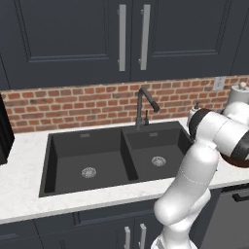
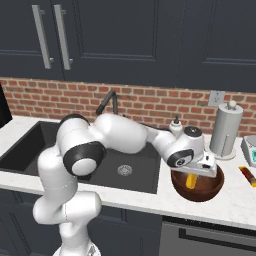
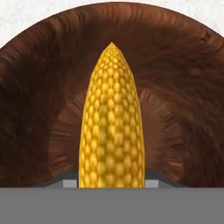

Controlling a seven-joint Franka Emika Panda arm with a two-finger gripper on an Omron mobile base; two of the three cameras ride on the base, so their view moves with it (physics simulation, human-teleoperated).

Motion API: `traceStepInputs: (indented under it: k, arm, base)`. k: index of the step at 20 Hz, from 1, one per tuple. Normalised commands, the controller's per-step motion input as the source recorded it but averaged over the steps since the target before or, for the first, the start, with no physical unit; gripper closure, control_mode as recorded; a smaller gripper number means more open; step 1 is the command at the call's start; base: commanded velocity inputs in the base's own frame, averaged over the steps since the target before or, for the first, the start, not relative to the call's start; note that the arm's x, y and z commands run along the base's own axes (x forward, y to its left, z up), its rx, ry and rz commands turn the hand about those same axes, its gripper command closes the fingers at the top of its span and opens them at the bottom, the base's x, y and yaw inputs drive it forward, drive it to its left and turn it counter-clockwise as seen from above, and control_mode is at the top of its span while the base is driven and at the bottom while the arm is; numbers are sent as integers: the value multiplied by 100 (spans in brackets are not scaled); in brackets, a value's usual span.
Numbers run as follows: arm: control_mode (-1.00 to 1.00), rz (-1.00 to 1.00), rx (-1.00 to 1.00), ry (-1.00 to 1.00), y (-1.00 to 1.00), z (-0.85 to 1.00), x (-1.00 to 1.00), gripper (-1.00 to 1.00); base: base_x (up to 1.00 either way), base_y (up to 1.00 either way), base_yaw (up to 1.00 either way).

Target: Pick the corn from the sink and place it in the bowl. Then pick the bowl and place it in the microwave. Then close the microwave door and press the start button.

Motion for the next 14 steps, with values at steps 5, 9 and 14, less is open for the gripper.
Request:
traceStepInputs:
  k: [5,9,14]
  arm:
    - [-100,0,0,0,-9,-24,5,100]
    - [-100,0,1,0,-6,-19,9,100]
    - [-100,0,2,0,-4,-2,0,-100]
  base:
    - [0,0,0]
    - [0,0,0]
    - [0,0,0]
